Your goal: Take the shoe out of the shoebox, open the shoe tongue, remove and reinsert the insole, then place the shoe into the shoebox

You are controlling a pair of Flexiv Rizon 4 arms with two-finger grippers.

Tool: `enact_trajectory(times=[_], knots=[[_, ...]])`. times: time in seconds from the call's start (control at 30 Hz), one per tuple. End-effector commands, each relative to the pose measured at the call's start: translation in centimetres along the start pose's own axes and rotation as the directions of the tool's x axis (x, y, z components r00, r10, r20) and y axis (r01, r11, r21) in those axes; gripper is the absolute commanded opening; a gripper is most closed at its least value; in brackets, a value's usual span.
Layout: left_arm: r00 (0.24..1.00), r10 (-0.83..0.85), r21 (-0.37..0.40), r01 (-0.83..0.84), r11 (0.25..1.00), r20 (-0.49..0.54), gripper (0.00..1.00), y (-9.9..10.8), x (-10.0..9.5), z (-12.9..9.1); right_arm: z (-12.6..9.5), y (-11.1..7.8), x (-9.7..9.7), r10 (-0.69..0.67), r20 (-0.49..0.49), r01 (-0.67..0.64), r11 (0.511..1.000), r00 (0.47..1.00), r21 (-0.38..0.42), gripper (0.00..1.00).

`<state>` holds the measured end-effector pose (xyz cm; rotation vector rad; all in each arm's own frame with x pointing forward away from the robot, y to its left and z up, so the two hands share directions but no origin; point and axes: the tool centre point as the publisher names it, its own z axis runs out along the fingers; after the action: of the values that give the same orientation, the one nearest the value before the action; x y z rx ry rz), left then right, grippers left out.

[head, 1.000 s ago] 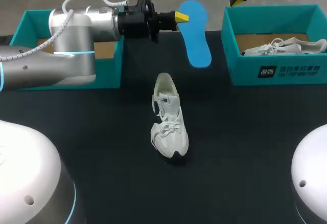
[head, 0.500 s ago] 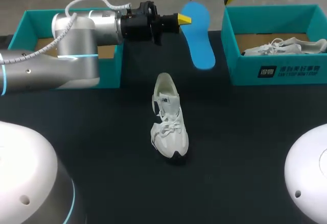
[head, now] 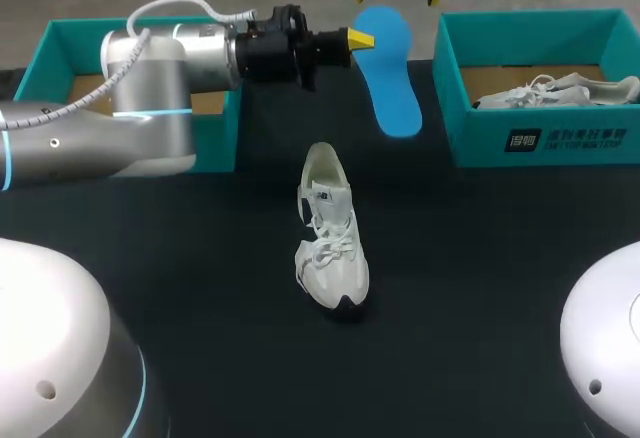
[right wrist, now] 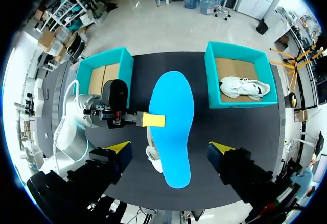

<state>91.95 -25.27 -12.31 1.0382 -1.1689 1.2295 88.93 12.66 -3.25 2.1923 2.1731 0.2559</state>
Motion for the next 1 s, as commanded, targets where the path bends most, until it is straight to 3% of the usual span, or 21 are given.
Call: enact_trajectory(times=[0.03,0.7,0.83,1.0], knots=[[1.0,0.001,-0.002,-0.001,1.0,-0.001,0.0,-0.1,0.0,0.0,0.0,0.3,0.0,0.0,0.0,0.0,1.0,1.0,0.006,1.0],[1.0,-0.002,-0.011,0.002,1.0,0.003,0.0,-0.6,0.0,-0.2,0.0,0.3,0.0,0.0,0.0,0.0,1.0,1.0,0.006,1.0],[1.0,0.014,-0.003,-0.014,1.0,-0.013,0.0,-0.7,0.2,-0.3,0.1,0.6,-0.8,0.013,-0.089,-0.018,0.999,0.996,-0.05,1.0],[1.0,0.015,-0.008,-0.015,1.0,-0.015,0.0,-0.6,0.1,-0.4,0.4,0.8,-1.9,0.037,-0.131,-0.048,0.995,0.991,-0.084,1.0]])
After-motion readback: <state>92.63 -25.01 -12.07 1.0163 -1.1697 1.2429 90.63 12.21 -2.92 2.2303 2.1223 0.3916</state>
